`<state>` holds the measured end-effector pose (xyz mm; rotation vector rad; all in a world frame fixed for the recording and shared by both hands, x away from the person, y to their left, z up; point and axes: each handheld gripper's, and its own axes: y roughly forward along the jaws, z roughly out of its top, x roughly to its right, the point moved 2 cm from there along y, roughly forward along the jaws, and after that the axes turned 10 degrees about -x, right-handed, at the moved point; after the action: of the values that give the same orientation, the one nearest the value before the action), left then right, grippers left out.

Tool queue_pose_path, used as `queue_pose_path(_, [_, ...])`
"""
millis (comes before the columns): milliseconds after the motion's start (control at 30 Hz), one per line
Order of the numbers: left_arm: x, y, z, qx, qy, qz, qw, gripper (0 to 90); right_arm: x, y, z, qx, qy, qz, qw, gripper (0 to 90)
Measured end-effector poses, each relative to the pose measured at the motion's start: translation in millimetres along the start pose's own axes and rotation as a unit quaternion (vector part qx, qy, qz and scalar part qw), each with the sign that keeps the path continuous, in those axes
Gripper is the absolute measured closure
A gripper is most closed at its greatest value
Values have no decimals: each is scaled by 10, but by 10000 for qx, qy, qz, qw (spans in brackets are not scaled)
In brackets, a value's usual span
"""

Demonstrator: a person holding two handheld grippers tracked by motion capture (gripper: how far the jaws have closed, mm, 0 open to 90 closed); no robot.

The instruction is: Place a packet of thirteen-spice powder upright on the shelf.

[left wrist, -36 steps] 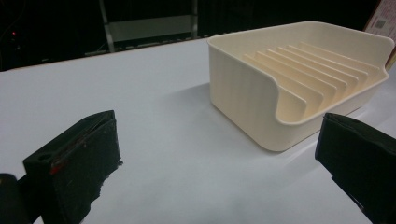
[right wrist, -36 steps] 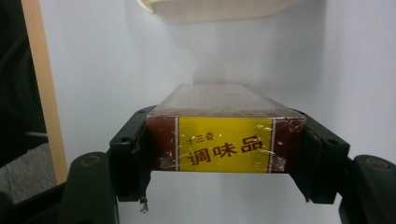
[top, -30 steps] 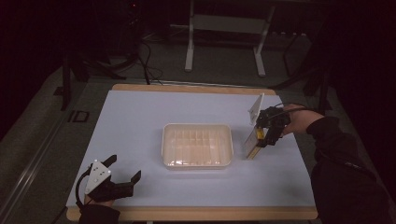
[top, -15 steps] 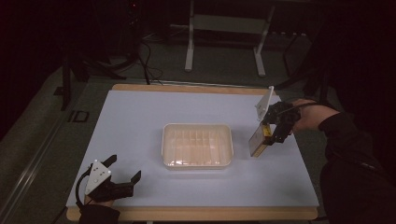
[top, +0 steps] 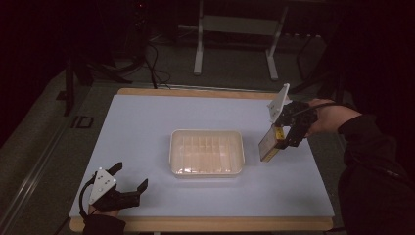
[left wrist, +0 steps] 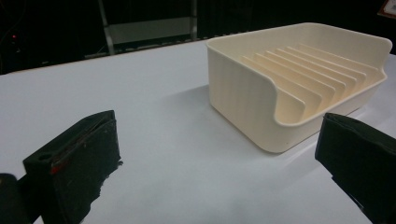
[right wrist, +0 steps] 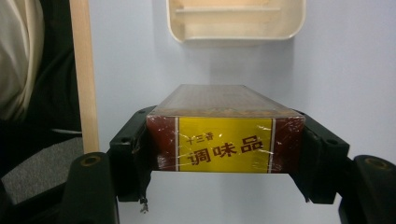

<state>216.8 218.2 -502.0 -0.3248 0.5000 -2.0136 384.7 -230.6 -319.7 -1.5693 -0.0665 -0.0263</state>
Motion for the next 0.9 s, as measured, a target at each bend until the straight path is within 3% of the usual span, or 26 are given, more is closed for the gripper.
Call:
queue_pose_path(233, [0,-2,0,6,7,-5,10000,1,-12,-97,136,316,-44,60,9995,321])
queue_pose_path(467, [0,-6,1,21,-1,-16,10000,1,-37,-123,312,559,-234,4,9982,321])
queue_pose_path(900, [34,-15,9,189,17,-213,9996,1,-47,-64,575,733,-367,24,9966,321])
